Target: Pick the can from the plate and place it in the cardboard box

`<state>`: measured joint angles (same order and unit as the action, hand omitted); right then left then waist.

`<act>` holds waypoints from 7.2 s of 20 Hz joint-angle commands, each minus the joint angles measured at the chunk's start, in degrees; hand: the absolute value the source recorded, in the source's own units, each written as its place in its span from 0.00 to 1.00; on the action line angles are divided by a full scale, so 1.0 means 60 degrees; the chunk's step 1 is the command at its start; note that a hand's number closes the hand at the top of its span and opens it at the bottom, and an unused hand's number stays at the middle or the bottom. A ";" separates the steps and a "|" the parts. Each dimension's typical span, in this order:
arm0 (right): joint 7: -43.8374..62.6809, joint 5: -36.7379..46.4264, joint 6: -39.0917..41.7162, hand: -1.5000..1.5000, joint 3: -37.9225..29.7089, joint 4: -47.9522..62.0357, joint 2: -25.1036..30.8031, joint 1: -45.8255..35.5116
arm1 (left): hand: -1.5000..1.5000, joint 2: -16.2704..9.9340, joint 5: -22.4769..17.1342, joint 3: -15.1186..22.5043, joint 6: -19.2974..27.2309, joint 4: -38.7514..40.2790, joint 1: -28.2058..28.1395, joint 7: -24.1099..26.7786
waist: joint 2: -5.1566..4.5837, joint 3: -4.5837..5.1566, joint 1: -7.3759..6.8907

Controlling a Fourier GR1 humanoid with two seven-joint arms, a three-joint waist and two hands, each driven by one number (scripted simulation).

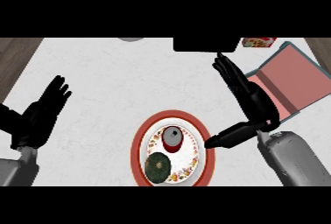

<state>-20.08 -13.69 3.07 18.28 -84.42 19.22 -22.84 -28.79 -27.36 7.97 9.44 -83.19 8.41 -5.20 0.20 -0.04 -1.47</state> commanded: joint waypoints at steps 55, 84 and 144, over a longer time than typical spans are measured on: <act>0.6923 0.8624 0.6482 0.00 0.2281 -0.0755 -0.2289 -0.1953 | 0.50 0.1402 0.1461 -0.2004 -0.1208 -0.1473 -0.1184 -0.1068 | -0.0034 0.0008 0.0202; 0.5926 1.1447 0.5872 0.00 0.2797 0.1127 -0.3196 -0.1135 | 0.50 0.1863 0.1683 -0.3080 -0.2195 -0.2053 -0.0805 -0.2129 | -0.0033 0.0007 0.0192; 1.3083 1.3742 0.1906 1.00 -0.0784 -0.0369 -0.2058 -0.4783 | 0.50 0.3047 0.2904 -0.2859 -0.2000 -0.2581 -0.1234 -0.2049 | -0.0010 0.0006 0.0251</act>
<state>55.61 66.22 13.80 15.97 -85.65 4.58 -51.63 -12.47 -12.32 -11.07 -5.01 -96.50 1.25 -17.09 0.30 0.01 0.17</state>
